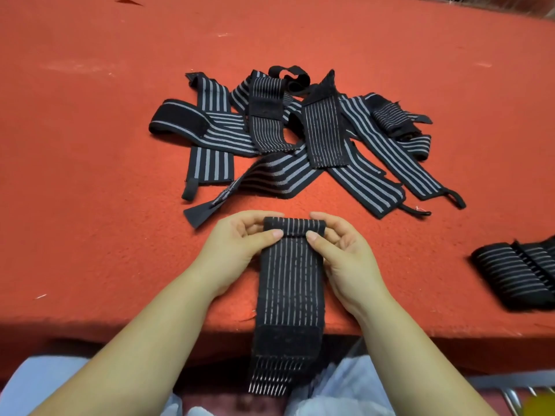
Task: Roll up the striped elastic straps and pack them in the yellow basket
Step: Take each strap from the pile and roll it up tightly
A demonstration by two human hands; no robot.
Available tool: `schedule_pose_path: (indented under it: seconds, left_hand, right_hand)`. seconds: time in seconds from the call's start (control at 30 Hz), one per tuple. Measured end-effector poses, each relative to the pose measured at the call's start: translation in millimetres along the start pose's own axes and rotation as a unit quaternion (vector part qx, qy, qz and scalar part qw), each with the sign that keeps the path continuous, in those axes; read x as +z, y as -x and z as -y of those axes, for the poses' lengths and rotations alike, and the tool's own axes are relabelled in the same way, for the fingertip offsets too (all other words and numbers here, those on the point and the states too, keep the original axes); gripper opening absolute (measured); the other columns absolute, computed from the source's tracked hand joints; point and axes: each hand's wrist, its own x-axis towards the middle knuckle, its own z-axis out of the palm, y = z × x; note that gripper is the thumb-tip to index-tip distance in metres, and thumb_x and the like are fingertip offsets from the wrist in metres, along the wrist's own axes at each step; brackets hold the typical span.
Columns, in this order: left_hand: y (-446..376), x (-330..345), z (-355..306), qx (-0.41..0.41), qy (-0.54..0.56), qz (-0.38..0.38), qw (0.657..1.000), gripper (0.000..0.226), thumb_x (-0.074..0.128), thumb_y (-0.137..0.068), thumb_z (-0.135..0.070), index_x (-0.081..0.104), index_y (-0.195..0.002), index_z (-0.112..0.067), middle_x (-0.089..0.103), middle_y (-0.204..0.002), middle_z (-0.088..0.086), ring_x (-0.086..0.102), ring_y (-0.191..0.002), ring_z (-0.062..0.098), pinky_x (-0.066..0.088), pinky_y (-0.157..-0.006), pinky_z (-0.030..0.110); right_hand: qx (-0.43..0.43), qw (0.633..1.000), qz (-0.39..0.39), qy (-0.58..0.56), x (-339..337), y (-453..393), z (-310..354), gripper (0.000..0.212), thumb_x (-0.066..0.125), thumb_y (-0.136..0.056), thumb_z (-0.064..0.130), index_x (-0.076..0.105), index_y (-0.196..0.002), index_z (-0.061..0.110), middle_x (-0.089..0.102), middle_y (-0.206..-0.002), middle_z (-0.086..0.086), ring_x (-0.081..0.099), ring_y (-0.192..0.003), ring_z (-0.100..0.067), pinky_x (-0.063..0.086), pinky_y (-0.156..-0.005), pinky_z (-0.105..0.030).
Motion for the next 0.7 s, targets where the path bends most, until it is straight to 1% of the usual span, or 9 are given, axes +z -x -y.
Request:
schedule_pose_path:
  seconds: [0.1, 0.2, 0.23, 0.33, 0.37, 0.43, 0.5, 0.6, 0.7]
  left_hand:
    - [0.4, -0.6, 1.9, 0.026, -0.012, -0.016, 0.999, 0.025, 0.060, -0.079, 0.012, 0.065, -0.088, -0.011, 0.070, -0.068, -0.009, 0.062, -0.062, -0.001, 0.046, -0.059, 0.011]
    - [1.4, 0.9, 3.4, 0.046, -0.017, -0.021, 0.999, 0.026, 0.059, -0.078, 0.017, 0.063, -0.081, -0.009, 0.067, -0.062, -0.010, 0.058, -0.055, -0.003, 0.044, -0.053, 0.009]
    - [1.7, 1.4, 4.2, 0.052, -0.016, -0.024, 0.998, 0.027, 0.059, -0.077, 0.018, 0.063, -0.078, -0.009, 0.067, -0.063, -0.010, 0.058, -0.054, -0.003, 0.043, -0.052, 0.009]
    - [2.7, 0.8, 4.4, 0.065, -0.014, -0.022, 0.998, 0.029, 0.058, -0.077, 0.019, 0.063, -0.072, -0.010, 0.068, -0.070, -0.012, 0.057, -0.057, -0.005, 0.041, -0.050, 0.008]
    - [2.9, 0.3, 4.6, 0.067, -0.019, -0.016, 0.997, 0.030, 0.058, -0.077, 0.018, 0.063, -0.073, -0.011, 0.068, -0.074, -0.012, 0.059, -0.061, -0.005, 0.043, -0.052, 0.009]
    - [4.4, -0.5, 3.6, 0.069, -0.031, 0.013, 0.997, 0.026, 0.063, -0.077, 0.013, 0.063, -0.080, -0.012, 0.069, -0.076, -0.012, 0.061, -0.068, -0.001, 0.050, -0.061, 0.013]
    - [5.4, -1.2, 3.7, 0.060, -0.018, 0.030, 0.998, 0.025, 0.071, -0.073, 0.001, 0.062, -0.091, -0.015, 0.069, -0.078, -0.009, 0.064, -0.071, 0.004, 0.052, -0.068, 0.018]
    - [3.3, -0.8, 3.2, 0.030, 0.018, 0.013, 0.999, 0.032, 0.066, -0.077, 0.001, 0.061, -0.103, -0.016, 0.069, -0.086, 0.000, 0.067, -0.076, 0.008, 0.054, -0.070, 0.020]
    - [2.5, -0.6, 2.4, 0.029, -0.001, -0.005, 1.000, 0.024, 0.065, -0.077, 0.005, 0.064, -0.094, -0.012, 0.069, -0.078, -0.003, 0.065, -0.072, 0.007, 0.053, -0.067, 0.018]
  right_hand:
    - [-0.007, 1.000, -0.011, 0.024, 4.4, 2.8, 2.4, 0.015, 0.056, -0.089, 0.015, 0.063, -0.101, 0.009, 0.071, -0.075, -0.004, 0.065, -0.065, -0.011, 0.054, -0.063, -0.022]
    - [-0.018, 0.995, -0.016, 0.095, 8.6, 4.6, 3.5, 0.037, 0.056, -0.085, 0.037, 0.067, -0.093, 0.002, 0.068, -0.074, -0.008, 0.061, -0.064, -0.015, 0.050, -0.061, -0.025]
    - [-0.018, 0.994, -0.020, 0.105, 9.9, 4.5, 3.2, 0.037, 0.057, -0.085, 0.038, 0.068, -0.091, 0.003, 0.067, -0.074, -0.008, 0.061, -0.064, -0.015, 0.050, -0.062, -0.026]
    - [-0.012, 0.997, -0.021, 0.072, 9.6, 3.8, 1.4, 0.010, 0.060, -0.089, 0.018, 0.068, -0.091, 0.012, 0.068, -0.071, -0.003, 0.062, -0.063, -0.012, 0.050, -0.062, -0.027]
    - [-0.011, 0.998, -0.016, 0.057, 8.6, 4.4, 0.8, 0.009, 0.060, -0.088, 0.011, 0.066, -0.094, 0.014, 0.068, -0.072, -0.002, 0.062, -0.064, -0.012, 0.051, -0.062, -0.026]
    - [-0.012, 1.000, -0.003, 0.026, 6.0, 5.5, 0.9, 0.018, 0.059, -0.087, 0.003, 0.063, -0.101, 0.015, 0.069, -0.077, -0.002, 0.064, -0.068, -0.012, 0.054, -0.064, -0.026]
    - [-0.011, 1.000, 0.005, 0.006, 3.2, 6.7, 1.6, 0.027, 0.058, -0.086, -0.002, 0.060, -0.106, 0.015, 0.070, -0.084, -0.006, 0.066, -0.074, -0.015, 0.056, -0.068, -0.027]
    - [-0.006, 1.000, 0.008, -0.001, 1.4, 7.2, 2.3, 0.029, 0.063, -0.080, 0.000, 0.061, -0.104, 0.016, 0.071, -0.087, -0.006, 0.067, -0.078, -0.018, 0.056, -0.073, -0.030]
    - [-0.015, 1.000, -0.003, 0.017, 2.6, 7.6, 1.6, 0.023, 0.067, -0.073, 0.017, 0.064, -0.095, 0.012, 0.071, -0.084, -0.007, 0.066, -0.078, -0.020, 0.054, -0.076, -0.034]
